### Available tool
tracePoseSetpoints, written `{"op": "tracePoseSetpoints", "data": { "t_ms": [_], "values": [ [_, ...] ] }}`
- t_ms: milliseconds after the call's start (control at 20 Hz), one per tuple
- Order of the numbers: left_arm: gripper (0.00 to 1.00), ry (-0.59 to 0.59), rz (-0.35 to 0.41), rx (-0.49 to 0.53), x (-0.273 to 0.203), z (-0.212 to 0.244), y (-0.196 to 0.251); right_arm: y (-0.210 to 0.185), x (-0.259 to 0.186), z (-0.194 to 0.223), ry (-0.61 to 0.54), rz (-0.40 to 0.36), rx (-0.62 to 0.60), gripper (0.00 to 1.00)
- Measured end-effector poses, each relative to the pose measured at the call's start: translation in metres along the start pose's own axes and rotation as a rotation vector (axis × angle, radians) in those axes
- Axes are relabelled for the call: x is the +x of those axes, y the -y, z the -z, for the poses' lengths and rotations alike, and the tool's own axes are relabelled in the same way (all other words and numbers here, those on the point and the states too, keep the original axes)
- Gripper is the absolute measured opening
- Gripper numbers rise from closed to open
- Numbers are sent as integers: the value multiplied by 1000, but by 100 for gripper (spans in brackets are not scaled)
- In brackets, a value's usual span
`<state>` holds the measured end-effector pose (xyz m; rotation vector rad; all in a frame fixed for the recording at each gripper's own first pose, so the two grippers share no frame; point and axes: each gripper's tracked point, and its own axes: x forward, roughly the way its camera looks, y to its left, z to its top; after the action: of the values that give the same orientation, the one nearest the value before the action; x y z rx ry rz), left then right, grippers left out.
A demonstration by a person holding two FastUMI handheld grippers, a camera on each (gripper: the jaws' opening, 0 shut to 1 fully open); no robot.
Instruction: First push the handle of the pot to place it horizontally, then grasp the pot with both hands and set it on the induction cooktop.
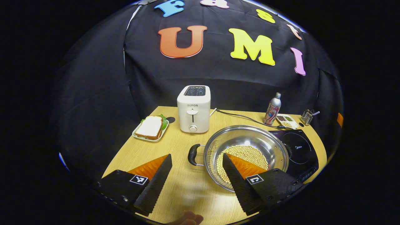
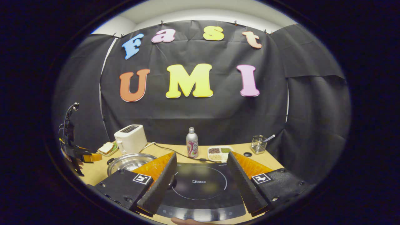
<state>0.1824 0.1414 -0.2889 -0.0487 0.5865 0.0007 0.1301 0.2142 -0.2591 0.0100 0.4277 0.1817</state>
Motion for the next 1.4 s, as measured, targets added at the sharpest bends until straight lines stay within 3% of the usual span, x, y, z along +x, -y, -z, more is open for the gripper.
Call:
{"op": "tracePoseSetpoints", "data": {
  "t_ms": [450,750,800,850,900,1100,1150,1200,1250,1300,1400],
  "values": [
    [97,11,72,3,29,4,15,-67,77,91,-273,-92,22,100],
    [97,-80,24,27,72,29,1,-83,114,129,-374,-73,28,99],
    [87,-93,11,33,78,33,-3,-87,116,134,-382,-74,31,99],
    [97,-100,6,36,84,36,-5,-89,119,139,-387,-72,40,100],
    [97,-102,8,39,89,37,-5,-92,123,142,-391,-67,46,100],
    [87,-126,13,63,99,44,-5,-97,130,160,-435,-72,60,100],
    [83,-125,22,66,100,43,-4,-102,131,164,-448,-94,75,92],
    [81,-132,36,66,102,45,-1,-106,131,168,-464,-106,76,94],
    [85,-132,41,74,104,45,0,-104,132,164,-448,-103,75,91],
    [74,-136,46,87,107,46,0,-105,134,167,-462,-110,65,82],
    [65,-164,53,98,111,50,0,-103,135,168,-463,-105,45,81]
  ]
}}
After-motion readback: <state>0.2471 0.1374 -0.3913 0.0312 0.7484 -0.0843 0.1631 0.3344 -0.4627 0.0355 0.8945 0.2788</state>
